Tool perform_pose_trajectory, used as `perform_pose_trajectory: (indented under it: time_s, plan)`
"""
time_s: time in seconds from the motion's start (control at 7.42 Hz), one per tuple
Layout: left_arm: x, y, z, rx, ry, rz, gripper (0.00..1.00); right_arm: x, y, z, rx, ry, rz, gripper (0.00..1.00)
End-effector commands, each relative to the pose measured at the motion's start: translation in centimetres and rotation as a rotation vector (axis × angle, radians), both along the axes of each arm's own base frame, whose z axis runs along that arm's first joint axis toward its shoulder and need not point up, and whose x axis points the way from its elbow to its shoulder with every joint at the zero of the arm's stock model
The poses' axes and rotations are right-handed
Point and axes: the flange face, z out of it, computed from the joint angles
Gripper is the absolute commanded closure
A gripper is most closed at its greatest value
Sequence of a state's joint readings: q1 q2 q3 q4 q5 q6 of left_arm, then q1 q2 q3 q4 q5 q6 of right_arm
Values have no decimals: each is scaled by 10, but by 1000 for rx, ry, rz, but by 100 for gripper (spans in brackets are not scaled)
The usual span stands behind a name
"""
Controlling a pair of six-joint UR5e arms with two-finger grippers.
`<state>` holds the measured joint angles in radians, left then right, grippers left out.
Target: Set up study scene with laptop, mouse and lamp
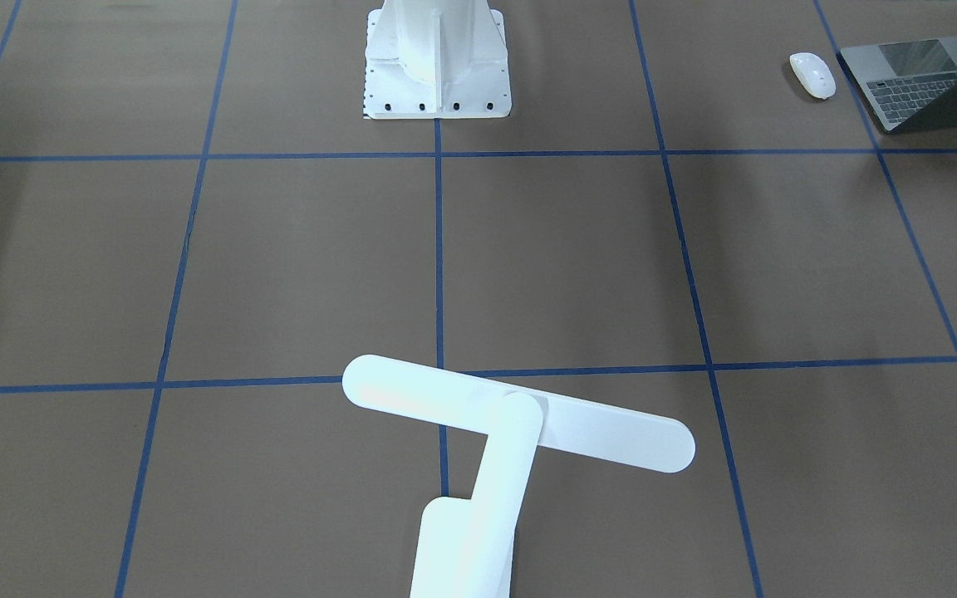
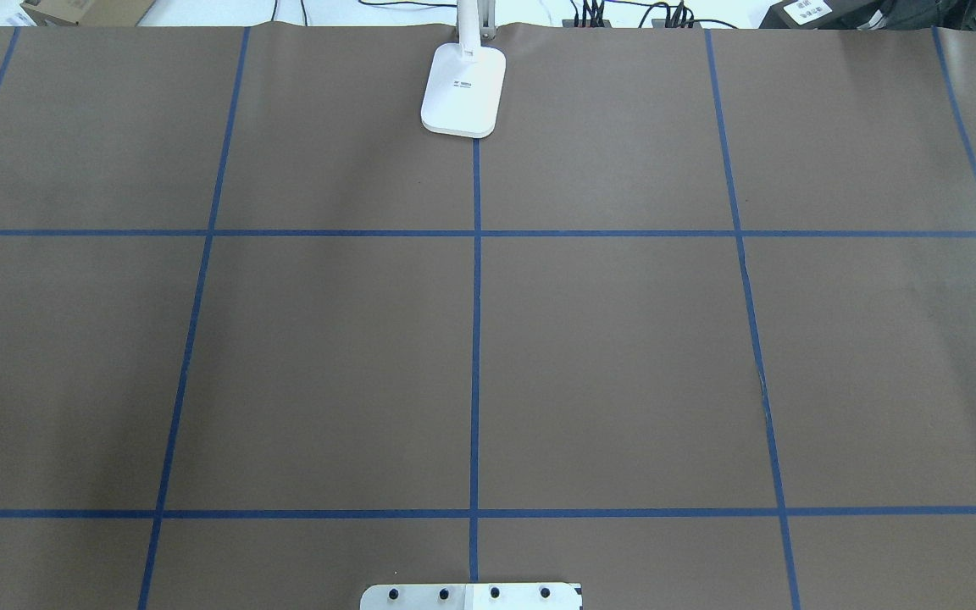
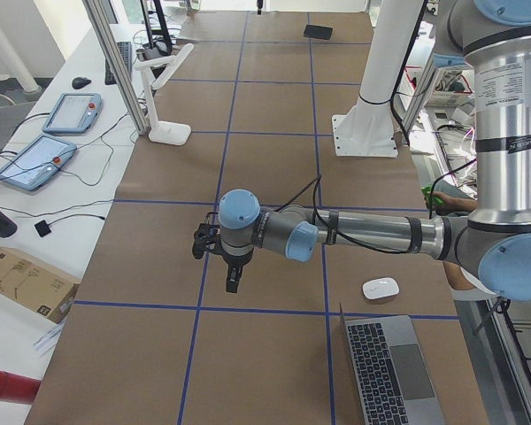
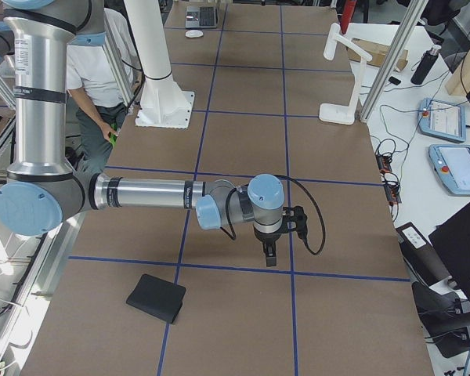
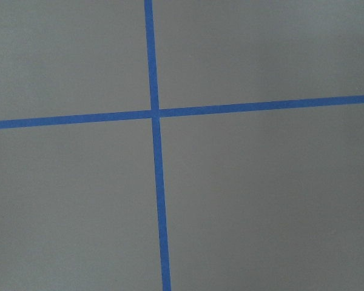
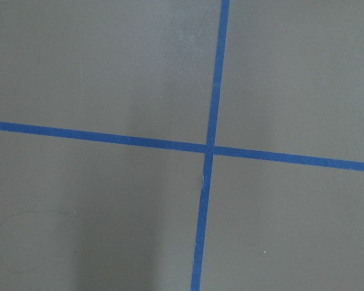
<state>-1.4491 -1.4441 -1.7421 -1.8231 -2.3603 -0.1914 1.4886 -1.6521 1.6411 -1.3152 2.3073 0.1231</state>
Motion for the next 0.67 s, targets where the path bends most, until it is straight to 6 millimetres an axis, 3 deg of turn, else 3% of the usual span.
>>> perform_pose_trajectory:
  time_s: [0.0, 0.54]
  plan:
    - [1, -1, -1, 7, 3, 2, 1, -1, 0, -1, 0, -13, -4, 1]
    - [4, 3, -7, -8, 71, 20, 1, -1, 1, 2, -8, -15, -5, 1]
